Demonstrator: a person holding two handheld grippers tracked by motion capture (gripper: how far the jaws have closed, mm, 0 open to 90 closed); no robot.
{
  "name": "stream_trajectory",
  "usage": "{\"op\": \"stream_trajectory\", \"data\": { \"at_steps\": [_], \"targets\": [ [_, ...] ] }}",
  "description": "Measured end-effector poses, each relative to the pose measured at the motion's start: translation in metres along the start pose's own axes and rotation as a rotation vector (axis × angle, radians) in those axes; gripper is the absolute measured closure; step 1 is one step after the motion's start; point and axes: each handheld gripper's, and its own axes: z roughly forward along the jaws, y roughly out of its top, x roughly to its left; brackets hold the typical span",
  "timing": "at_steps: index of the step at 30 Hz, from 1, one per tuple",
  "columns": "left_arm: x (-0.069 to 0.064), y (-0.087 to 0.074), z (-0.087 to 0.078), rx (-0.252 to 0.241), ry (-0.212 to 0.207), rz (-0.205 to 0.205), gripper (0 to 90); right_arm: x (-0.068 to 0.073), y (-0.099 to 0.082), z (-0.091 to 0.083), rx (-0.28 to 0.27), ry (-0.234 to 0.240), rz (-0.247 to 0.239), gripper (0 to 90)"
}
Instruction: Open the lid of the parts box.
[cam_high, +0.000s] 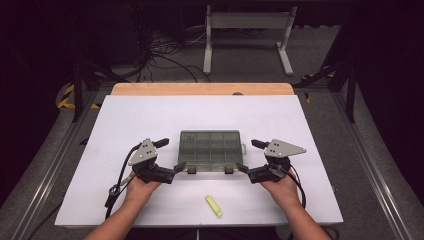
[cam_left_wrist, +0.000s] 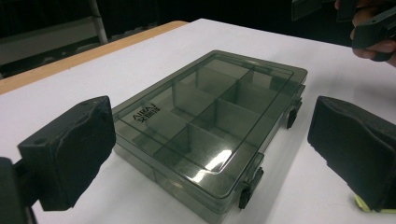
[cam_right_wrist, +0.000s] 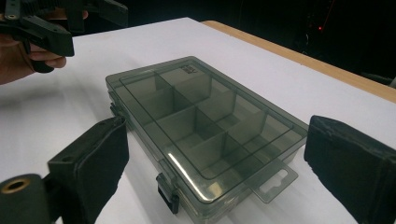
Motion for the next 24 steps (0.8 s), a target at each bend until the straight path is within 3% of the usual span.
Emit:
{"op": "stream_trajectory", "data": {
  "at_steps": [4, 8, 24],
  "targets": [
    [0.000, 0.001, -0.001, 0.012, 0.015, 0.007, 4.4, 0.000, -0.001, 0.001, 0.028, -0.012, -0.003, 7.0],
    [0.003, 0.000, 0.000, 0.038, 0.001, -0.010, 4.7, 0.000, -0.002, 0.003, 0.049, -0.012, 0.000, 8.0],
    [0.008, -0.008, 0.013, 0.210, -0.010, 0.006, 9.9, -0.004, -0.012, 0.017, 0.199, -0.007, 0.026, 11.1]
  ]
}}
